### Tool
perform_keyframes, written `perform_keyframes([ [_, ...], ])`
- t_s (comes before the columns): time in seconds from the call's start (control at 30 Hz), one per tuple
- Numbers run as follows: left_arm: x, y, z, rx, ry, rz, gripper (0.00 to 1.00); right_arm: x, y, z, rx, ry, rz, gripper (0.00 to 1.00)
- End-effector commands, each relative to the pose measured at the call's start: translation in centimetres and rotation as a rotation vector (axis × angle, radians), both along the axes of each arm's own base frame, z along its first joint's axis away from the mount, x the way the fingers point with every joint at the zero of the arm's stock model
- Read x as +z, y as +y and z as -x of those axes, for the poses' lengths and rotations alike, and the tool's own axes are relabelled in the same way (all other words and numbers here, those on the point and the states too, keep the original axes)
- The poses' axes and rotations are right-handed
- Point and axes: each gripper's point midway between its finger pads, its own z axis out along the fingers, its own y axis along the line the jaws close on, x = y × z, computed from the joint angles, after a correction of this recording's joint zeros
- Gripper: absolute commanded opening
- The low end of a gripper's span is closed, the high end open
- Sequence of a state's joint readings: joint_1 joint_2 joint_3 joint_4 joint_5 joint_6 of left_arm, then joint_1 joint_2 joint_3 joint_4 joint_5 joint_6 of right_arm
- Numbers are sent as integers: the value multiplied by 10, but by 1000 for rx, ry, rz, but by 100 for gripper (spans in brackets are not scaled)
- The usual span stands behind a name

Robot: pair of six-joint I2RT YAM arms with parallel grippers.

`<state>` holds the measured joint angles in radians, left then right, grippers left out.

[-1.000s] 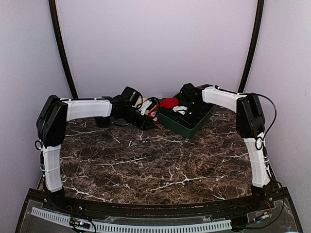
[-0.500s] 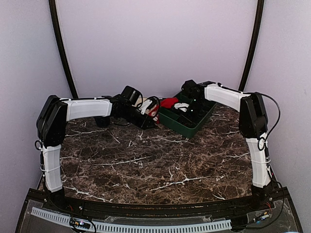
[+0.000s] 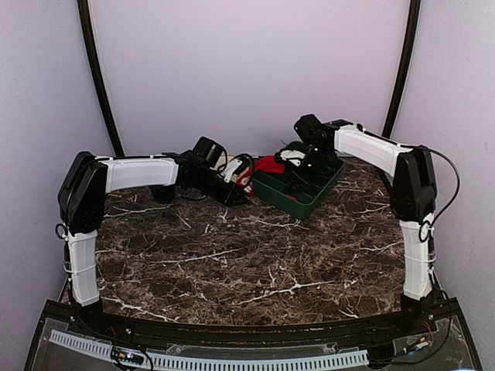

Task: Roll the socks
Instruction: Place the sock in the storage box, then pick up the sock from the storage box.

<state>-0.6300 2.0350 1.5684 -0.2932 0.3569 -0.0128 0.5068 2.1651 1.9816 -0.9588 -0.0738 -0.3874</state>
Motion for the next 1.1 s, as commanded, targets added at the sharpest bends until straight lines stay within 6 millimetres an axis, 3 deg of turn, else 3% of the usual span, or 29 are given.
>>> perform_keyframes([
  [0.0, 14, 5, -5, 24, -22, 12, 28, 44, 2, -14, -52, -132, -76, 49],
  [0.17, 15, 6, -6, 37, -29, 9, 28, 46, 7, -36, -121, -196, -115, 52],
  [0.37, 17, 5, -5, 43, -26, 33, 28, 38, 27, -80, -244, -232, -212, 53],
  [0.6, 22, 7, -1, 48, -37, 57, 29, 51, 31, -119, -412, -269, -389, 57],
  [0.77, 27, 7, 0, 49, -60, 83, 30, 52, 27, -131, -471, -251, -454, 56],
  [1.07, 33, 6, 2, 50, -66, 108, 30, 33, 21, -140, -555, -128, -566, 50],
])
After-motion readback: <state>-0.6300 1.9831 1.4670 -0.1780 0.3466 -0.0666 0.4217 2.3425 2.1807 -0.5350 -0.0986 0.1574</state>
